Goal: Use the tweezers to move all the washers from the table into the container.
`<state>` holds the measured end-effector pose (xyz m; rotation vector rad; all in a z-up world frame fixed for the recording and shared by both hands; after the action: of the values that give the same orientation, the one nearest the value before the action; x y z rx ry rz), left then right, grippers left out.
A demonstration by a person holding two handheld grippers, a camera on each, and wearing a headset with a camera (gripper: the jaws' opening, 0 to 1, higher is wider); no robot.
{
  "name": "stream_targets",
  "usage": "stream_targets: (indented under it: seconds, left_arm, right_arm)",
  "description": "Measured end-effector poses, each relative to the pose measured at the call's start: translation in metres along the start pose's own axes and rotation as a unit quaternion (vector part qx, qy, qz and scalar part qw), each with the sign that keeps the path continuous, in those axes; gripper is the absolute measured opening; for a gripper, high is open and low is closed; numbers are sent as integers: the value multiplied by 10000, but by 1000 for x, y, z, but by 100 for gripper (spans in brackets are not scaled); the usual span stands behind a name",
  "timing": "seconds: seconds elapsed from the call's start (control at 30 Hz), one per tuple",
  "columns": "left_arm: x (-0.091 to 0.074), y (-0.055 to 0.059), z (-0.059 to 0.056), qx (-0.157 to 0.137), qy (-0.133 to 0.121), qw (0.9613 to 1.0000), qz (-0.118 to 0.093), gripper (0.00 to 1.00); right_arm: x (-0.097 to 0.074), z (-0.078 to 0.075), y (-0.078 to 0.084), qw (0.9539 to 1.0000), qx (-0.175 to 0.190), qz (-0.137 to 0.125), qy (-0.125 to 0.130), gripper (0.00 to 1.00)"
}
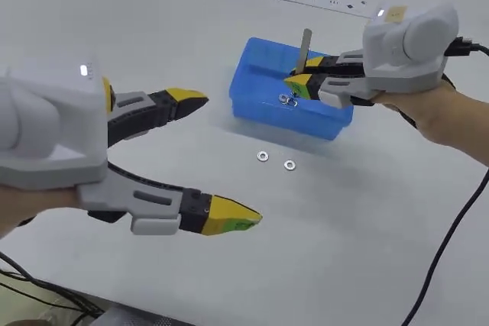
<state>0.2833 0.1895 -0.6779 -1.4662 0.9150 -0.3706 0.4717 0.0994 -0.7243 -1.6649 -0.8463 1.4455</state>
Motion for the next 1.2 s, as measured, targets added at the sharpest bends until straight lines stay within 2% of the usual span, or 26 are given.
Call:
stream_targets:
  seconds: [0.27, 0.5, 0.6, 0.67, 0.8, 0.93, 1.0, 1.2]
  left_arm:
    - [-1, -3, 0, -1, -5, 10000, -43, 99]
    - [-2, -2, 0, -10, -15, 10000, -30, 99]
    - [-1, -4, 4, -103, -22, 9999, -119, 99]
    - [-1, -6, 8, -153, -23, 9997, -163, 99]
    - [3, -9, 20, -34, -46, 9999, -109, 99]
    - [16, -14, 34, 204, -6, 9998, 1, 91]
    - [25, -19, 41, 226, 20, 9997, -10, 91]
    - [49, -45, 61, 141, 49, 9992, -374, 88]
  right_arm:
    - [-2, 2, -2, 9998, 172, -60, -7, 10]
    - [-6, 3, -3, 9999, 124, -65, 32, 9]
    - [-8, 3, -4, 9999, 95, -71, 25, 8]
    - [-10, 4, -5, 10000, 42, -57, -2, 8]
    - [-15, 7, -7, 10000, -39, -42, -47, 8]
    - [-17, 11, -12, 9999, -99, -81, -83, 8]
    - [-16, 14, -15, 9997, -184, -83, -117, 8]
    - [-19, 23, -24, 9990, -332, -160, -241, 8]
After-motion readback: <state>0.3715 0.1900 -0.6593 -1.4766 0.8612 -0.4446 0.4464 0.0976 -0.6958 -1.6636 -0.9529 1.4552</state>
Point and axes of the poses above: the centre of the closed fingertips' face, and the gripper's own axes: x roughly forward along the fingers, z roughly to its left, y roughly out of its underside, the point moved 6 cm from there along -x, roughly backward along the fingers, and after that the axes turned 1 degree about -z, right-handed, at the moved point
